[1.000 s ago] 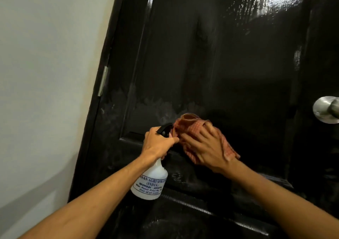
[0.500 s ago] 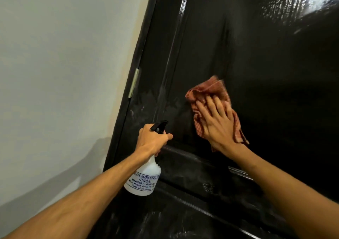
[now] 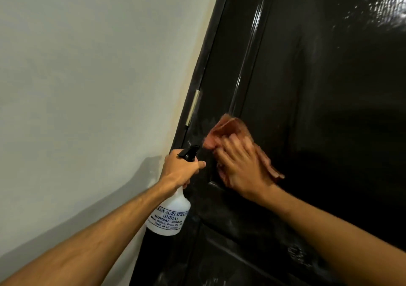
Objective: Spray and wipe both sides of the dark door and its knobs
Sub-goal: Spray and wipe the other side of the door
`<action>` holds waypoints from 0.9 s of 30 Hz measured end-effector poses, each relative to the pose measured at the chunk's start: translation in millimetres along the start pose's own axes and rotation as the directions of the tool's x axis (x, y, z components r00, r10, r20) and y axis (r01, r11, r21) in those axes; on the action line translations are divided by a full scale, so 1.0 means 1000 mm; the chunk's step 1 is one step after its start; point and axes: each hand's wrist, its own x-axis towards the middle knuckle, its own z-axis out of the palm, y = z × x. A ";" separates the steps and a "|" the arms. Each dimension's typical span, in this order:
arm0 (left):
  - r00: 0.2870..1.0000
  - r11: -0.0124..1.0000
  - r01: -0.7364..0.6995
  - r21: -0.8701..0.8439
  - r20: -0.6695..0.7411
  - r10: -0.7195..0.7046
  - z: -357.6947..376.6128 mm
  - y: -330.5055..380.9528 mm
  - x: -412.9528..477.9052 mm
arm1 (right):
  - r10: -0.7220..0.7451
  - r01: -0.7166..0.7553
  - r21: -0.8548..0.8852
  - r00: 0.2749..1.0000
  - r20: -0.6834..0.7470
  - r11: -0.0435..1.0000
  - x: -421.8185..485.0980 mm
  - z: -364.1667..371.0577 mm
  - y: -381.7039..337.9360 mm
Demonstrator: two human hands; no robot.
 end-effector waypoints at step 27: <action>1.000 0.999 -0.004 0.037 -0.026 0.005 -0.062 -0.036 0.013 | -0.278 0.236 0.184 0.927 0.250 0.954 0.074 0.020 -0.070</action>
